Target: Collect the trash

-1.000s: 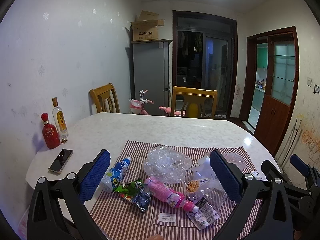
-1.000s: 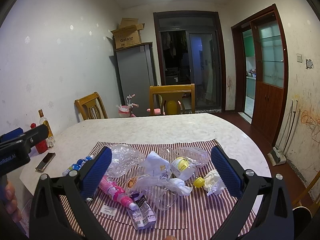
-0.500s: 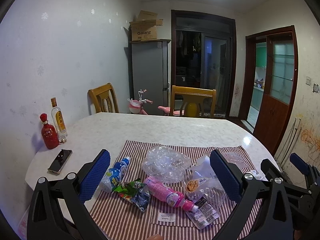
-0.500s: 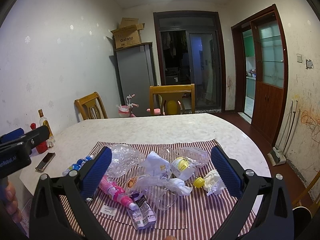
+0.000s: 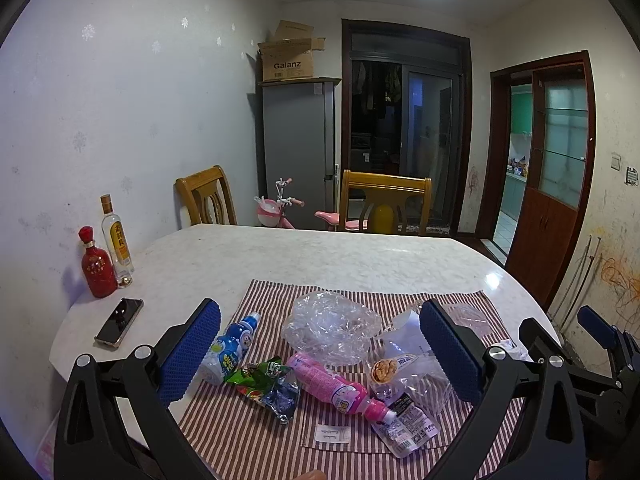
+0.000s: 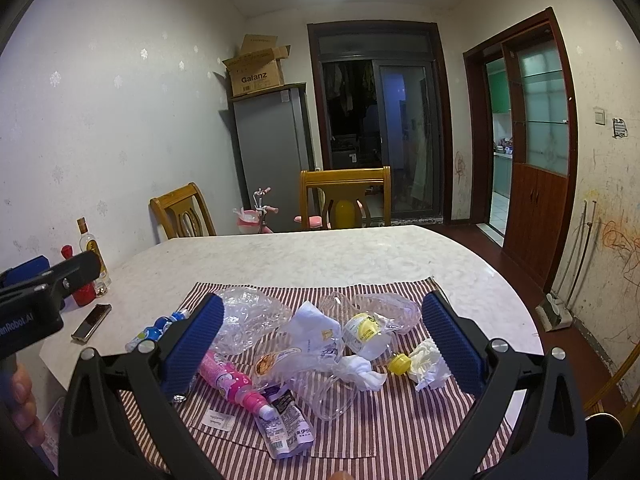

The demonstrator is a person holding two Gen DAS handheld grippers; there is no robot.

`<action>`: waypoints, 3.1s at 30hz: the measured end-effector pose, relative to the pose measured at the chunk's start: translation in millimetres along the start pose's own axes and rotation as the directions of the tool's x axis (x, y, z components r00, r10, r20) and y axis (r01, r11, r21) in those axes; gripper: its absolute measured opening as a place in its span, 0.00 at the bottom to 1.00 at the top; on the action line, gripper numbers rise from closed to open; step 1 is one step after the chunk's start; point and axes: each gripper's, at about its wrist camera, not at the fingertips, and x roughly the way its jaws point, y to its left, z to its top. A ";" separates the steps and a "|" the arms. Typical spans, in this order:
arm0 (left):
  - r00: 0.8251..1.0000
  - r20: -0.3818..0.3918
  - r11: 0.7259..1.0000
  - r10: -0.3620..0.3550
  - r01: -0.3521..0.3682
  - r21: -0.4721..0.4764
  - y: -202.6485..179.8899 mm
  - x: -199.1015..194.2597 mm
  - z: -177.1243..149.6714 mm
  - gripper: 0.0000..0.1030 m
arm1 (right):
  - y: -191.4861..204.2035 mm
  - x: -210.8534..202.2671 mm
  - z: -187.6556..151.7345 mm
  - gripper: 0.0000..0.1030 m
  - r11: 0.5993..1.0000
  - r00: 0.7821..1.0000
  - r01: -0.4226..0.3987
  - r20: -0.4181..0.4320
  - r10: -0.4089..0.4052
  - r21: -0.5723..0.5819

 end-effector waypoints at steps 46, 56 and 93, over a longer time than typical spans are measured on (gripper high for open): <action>1.000 -0.011 1.000 -0.006 0.006 0.004 0.9 8.5 -3.0 0.94 | 2.6 3.0 0.6 0.97 1.000 1.000 -0.004 -0.013 0.004 0.005; 1.000 -0.019 1.000 -0.009 0.009 0.001 4.7 13.3 -6.3 0.94 | 0.2 11.0 -4.9 0.97 1.000 1.000 -0.005 -0.028 0.005 0.012; 0.997 -0.072 1.000 -0.026 0.027 0.014 3.6 53.1 -3.2 0.94 | 1.3 41.9 2.5 0.97 1.000 0.997 0.013 -0.074 -0.015 -0.018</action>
